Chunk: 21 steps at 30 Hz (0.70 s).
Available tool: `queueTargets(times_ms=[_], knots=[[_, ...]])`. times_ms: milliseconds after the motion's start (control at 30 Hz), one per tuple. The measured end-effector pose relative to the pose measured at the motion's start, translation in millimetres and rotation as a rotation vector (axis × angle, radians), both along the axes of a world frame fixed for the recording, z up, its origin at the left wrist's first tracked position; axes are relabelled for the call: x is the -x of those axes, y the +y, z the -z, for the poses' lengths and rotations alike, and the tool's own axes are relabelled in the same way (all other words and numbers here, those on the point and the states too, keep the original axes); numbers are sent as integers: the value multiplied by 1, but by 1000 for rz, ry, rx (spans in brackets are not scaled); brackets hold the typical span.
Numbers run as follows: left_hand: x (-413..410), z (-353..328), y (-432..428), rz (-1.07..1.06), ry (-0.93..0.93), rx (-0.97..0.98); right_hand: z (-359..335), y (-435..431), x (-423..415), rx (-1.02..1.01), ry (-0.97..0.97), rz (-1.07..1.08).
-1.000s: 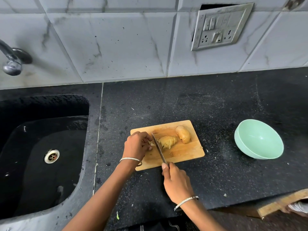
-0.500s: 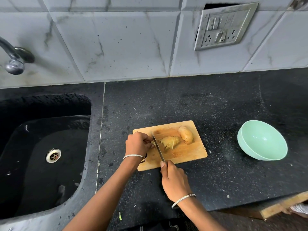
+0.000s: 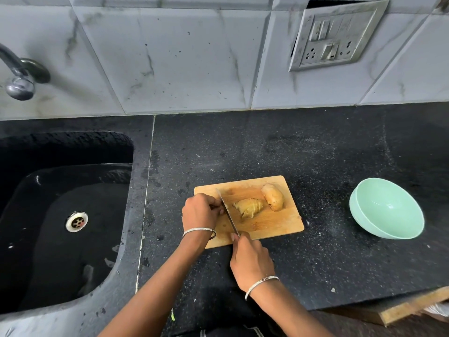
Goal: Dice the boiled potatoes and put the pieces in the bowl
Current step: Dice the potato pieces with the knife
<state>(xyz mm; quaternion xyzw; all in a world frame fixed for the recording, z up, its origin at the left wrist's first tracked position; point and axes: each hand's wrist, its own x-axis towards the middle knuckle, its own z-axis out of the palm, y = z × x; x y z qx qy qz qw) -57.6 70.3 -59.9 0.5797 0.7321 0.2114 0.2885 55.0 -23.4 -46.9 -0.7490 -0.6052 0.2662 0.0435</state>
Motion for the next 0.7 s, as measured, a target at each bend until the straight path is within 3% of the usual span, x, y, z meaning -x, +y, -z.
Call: queueTargets(times_ms=[133, 433, 700], knots=[[0, -1, 1, -3, -2, 10, 1, 1, 0, -13, -59, -41], [4, -9, 0, -3, -85, 13, -6, -16, -17, 43, 31, -50], [2, -8, -7, 159, 70, -95, -11, -19, -40, -36, 87, -8]])
